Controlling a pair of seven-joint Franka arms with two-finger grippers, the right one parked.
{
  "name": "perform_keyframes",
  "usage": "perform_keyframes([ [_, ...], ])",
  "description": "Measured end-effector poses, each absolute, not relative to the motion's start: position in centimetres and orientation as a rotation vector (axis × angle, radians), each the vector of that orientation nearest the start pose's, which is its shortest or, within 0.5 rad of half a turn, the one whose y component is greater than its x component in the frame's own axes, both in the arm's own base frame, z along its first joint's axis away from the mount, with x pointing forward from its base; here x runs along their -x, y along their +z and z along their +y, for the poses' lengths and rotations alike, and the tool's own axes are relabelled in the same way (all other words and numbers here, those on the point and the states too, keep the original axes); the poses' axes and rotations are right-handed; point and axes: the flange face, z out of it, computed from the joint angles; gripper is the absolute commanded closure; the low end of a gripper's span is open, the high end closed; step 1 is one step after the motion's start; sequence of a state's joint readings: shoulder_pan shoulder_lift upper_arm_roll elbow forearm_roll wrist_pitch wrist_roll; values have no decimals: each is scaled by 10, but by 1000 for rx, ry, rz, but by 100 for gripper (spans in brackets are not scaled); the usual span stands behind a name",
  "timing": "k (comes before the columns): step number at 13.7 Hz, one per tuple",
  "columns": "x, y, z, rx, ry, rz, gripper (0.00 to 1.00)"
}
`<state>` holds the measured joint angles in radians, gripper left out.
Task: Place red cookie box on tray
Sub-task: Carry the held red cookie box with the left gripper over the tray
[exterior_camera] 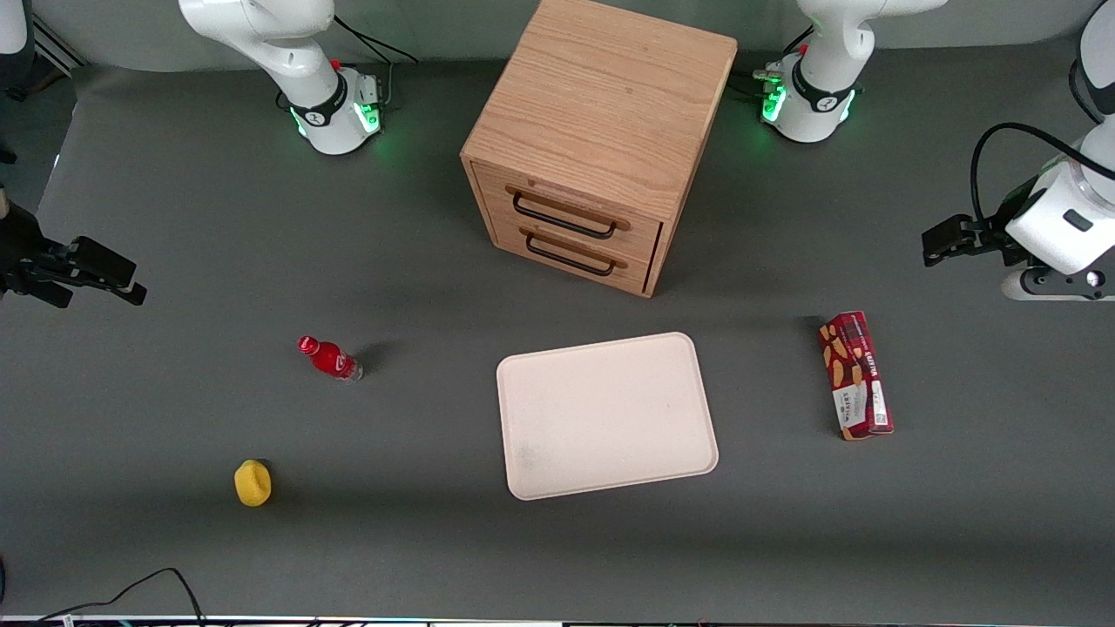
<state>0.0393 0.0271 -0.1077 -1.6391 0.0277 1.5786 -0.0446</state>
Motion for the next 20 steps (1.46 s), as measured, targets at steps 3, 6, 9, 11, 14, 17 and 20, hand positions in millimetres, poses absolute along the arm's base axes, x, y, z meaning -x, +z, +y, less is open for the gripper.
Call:
perform_keyframes([
  [3, -558, 578, -34, 3109, 135, 38, 0],
  [6, -561, 572, -33, 3110, 151, 33, 0],
  [9, -577, 539, -26, 3120, 214, 10, 0],
  [11, -597, 500, -15, 3129, 206, -20, 0],
  [14, -620, 414, -5, 3147, 81, -44, 0],
  [17, -625, 321, -10, 3162, 20, -34, 11],
  [20, -631, 276, -8, 3148, -10, -11, 64],
])
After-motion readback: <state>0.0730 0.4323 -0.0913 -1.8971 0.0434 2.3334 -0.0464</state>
